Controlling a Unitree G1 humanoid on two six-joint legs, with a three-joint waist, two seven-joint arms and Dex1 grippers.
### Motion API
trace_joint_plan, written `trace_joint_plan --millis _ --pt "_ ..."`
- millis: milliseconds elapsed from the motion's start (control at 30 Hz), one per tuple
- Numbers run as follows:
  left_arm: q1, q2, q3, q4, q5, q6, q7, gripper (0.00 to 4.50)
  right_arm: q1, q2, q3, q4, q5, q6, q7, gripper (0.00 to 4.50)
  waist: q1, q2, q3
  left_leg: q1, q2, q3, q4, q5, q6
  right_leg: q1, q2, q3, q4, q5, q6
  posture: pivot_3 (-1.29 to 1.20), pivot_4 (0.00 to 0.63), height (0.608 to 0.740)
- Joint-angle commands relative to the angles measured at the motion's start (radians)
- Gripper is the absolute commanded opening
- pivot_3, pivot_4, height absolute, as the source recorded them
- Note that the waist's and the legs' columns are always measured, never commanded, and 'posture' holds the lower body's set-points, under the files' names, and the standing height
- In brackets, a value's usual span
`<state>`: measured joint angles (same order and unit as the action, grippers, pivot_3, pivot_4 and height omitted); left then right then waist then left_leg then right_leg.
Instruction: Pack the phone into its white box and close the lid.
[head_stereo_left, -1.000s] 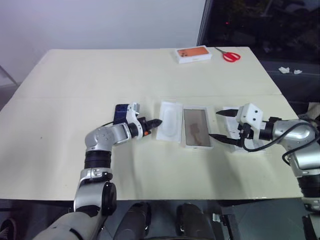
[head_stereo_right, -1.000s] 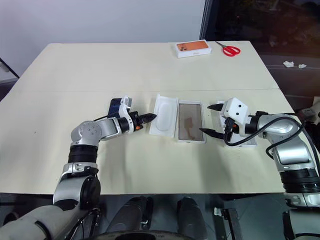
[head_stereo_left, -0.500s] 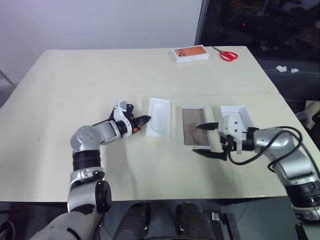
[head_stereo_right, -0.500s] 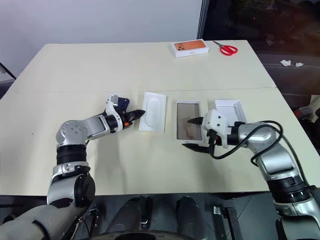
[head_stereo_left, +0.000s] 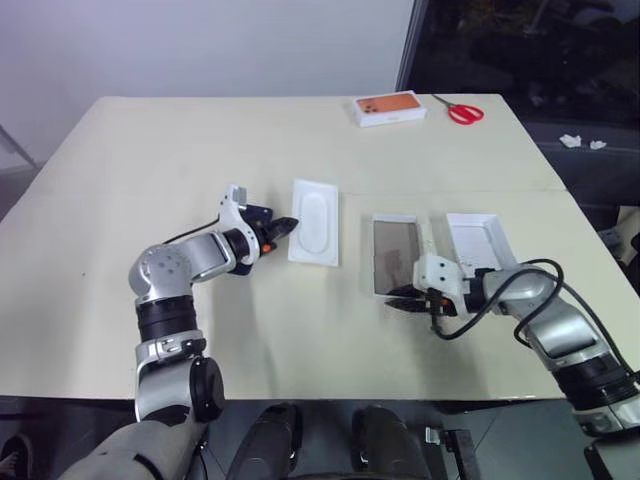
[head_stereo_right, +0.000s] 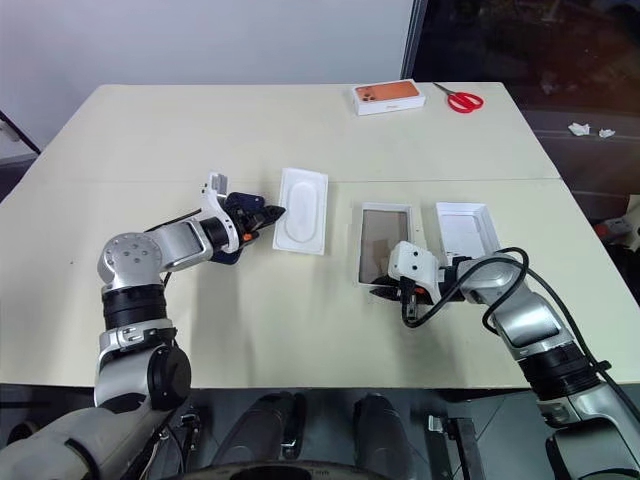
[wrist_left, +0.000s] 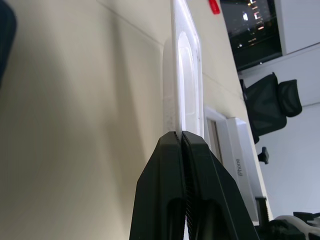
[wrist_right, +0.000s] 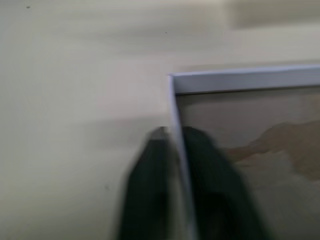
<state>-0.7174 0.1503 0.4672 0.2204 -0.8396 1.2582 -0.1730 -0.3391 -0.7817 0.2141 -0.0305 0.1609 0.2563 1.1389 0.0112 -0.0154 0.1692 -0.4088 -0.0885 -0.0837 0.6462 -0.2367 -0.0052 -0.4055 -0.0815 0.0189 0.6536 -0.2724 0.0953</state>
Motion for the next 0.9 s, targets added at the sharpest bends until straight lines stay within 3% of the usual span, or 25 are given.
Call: trace_joint_plan --millis 33,467,567,733,900 --pt "-0.026 0.009 0.03 -0.037 -0.038 -0.002 0.007 0.0 -0.033 0.031 0.001 -0.019 0.011 -0.009 0.009 0.04 -0.002 0.0 0.0 0.0 0.0 0.0 0.0 0.0 0.0 0.0 0.0 0.0 0.0 0.0 0.0 0.0 0.15 0.74" --pt "-0.079 0.023 0.122 -0.04 -0.127 0.053 0.079 0.0 -0.127 0.297 0.154 -0.024 -0.062 0.023 -0.098 0.04 -0.004 -0.001 0.0 0.0 0.0 0.0 0.0 0.0 -0.001 -0.001 0.0 -0.001 0.0 0.0 0.0 0.0 0.15 0.74" --pt "-0.052 -0.006 0.121 -0.073 -0.145 0.07 0.108 0.0 -0.126 0.304 0.154 -0.03 -0.062 0.026 -0.096 0.95 0.0 -0.001 0.0 0.0 0.0 0.0 0.0 0.0 -0.001 -0.001 0.0 -0.001 0.001 0.0 0.0 0.0 0.15 0.74" --pt "-0.006 -0.051 0.122 -0.136 -0.18 0.095 0.158 0.0 -0.137 0.27 0.109 -0.057 -0.048 0.052 -0.1 3.53 -0.001 -0.001 0.0 0.0 0.0 0.0 0.0 0.0 -0.001 -0.001 0.0 0.0 0.001 0.0 0.0 0.0 0.15 0.74" --pt "0.048 -0.11 0.109 -0.222 -0.208 0.113 0.227 0.0 -0.099 0.143 0.013 -0.119 0.023 0.105 -0.03 3.53 0.001 -0.001 0.0 0.0 0.0 0.0 0.0 0.0 0.0 -0.001 0.0 0.0 0.0 0.0 0.0 0.0 0.15 0.74"
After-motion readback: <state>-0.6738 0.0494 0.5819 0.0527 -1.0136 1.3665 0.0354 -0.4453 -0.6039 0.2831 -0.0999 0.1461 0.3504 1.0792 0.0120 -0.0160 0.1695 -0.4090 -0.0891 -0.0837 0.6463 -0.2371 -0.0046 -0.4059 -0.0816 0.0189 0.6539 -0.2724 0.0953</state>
